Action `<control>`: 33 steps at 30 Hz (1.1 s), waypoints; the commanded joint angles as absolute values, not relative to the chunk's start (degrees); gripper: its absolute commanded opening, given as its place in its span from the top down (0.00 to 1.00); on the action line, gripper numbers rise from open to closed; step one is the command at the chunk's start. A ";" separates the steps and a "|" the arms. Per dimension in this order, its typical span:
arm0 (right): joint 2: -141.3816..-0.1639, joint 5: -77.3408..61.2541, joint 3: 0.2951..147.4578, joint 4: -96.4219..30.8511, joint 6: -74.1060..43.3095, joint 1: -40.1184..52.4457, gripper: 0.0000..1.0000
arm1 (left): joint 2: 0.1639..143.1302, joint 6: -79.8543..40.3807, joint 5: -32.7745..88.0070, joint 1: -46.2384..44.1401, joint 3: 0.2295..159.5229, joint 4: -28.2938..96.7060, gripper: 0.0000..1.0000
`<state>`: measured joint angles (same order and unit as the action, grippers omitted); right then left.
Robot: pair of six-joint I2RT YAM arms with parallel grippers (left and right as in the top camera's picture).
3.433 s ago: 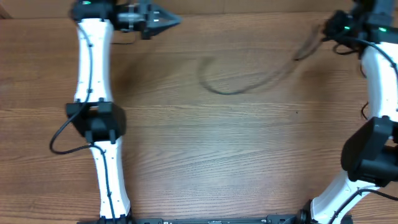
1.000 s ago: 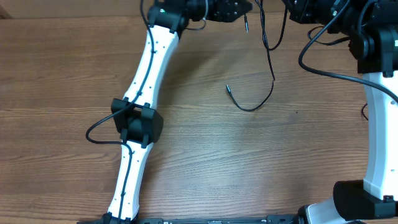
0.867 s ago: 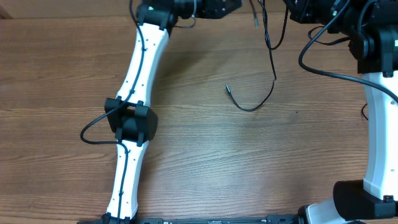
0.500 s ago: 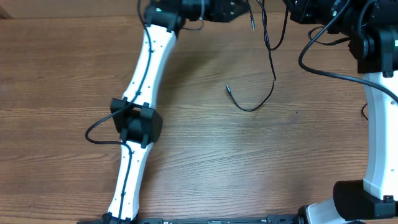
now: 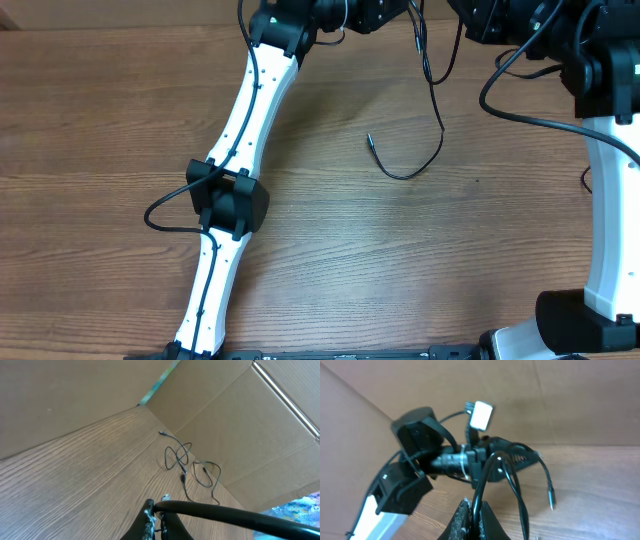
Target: Untangle cables
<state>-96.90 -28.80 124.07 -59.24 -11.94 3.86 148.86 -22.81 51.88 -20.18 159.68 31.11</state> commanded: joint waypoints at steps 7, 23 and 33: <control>-97.36 -19.94 124.09 -61.67 -8.67 3.84 0.96 | 144.77 -25.91 60.14 -10.96 160.35 37.78 0.96; -103.68 -12.99 124.09 -63.31 -9.13 -6.37 0.96 | 134.32 -12.91 58.19 3.20 160.35 64.23 0.96; -104.07 -21.28 124.09 -62.19 -9.17 -5.48 0.96 | 134.02 -7.75 57.95 1.28 160.35 68.58 0.96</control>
<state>-104.12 -17.19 124.05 -63.42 -9.21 -6.22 135.13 -11.77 58.15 4.10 159.76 68.62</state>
